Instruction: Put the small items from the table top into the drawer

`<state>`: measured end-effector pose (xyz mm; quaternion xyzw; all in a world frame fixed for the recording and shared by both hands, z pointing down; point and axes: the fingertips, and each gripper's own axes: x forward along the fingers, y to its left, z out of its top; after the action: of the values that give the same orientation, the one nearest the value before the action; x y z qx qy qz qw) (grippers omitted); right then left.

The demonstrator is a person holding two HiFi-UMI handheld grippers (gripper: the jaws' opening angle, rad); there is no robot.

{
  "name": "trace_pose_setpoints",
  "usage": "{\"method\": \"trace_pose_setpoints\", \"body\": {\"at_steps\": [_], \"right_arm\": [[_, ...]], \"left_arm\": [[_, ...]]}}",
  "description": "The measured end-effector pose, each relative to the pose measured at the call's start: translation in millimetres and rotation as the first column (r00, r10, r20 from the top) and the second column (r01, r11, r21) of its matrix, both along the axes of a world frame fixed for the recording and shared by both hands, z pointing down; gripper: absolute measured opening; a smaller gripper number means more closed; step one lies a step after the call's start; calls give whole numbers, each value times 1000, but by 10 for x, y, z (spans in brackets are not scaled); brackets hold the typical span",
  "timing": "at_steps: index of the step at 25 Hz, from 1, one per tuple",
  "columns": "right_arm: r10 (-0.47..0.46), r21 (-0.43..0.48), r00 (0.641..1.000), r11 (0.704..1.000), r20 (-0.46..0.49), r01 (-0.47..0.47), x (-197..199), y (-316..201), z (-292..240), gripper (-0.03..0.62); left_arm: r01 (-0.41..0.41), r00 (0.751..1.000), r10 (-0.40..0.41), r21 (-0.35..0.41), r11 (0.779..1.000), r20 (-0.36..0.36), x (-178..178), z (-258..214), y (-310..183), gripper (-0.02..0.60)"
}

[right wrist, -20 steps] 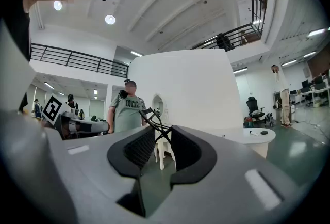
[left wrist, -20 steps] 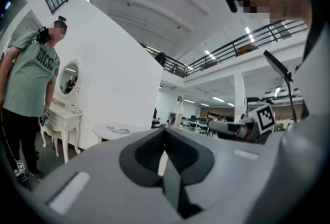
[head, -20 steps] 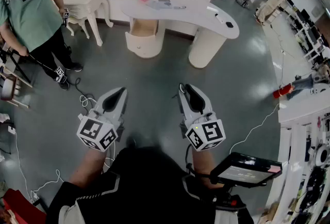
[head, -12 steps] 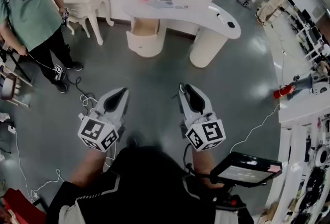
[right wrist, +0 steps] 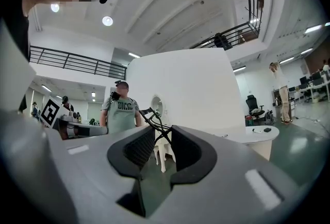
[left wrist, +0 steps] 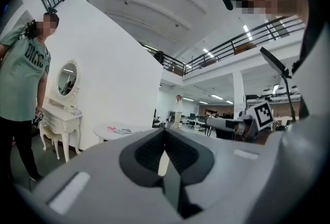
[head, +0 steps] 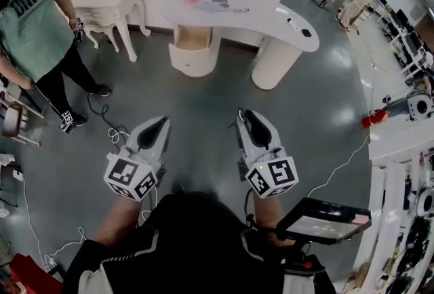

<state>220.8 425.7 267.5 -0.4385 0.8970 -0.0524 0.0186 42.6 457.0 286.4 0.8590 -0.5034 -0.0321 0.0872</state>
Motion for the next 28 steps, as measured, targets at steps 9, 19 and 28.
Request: {"method": "trace_pose_setpoints", "body": {"at_steps": [9,19,28], "right_arm": [[38,-35,999,999,9,-38,-370,-222,24,103],[55,-55,998,997,-16,-56,-609,-566,119,103],[3,-45,1000,999,26,-2,-538,-1357,172,103]], "left_arm": [[-58,998,58,-4,998,-20,-365,32,-275,0],[-84,996,85,13,996,-19,-608,114,-672,0],[-35,999,35,13,999,23,-511,110,-1348,0]]}}
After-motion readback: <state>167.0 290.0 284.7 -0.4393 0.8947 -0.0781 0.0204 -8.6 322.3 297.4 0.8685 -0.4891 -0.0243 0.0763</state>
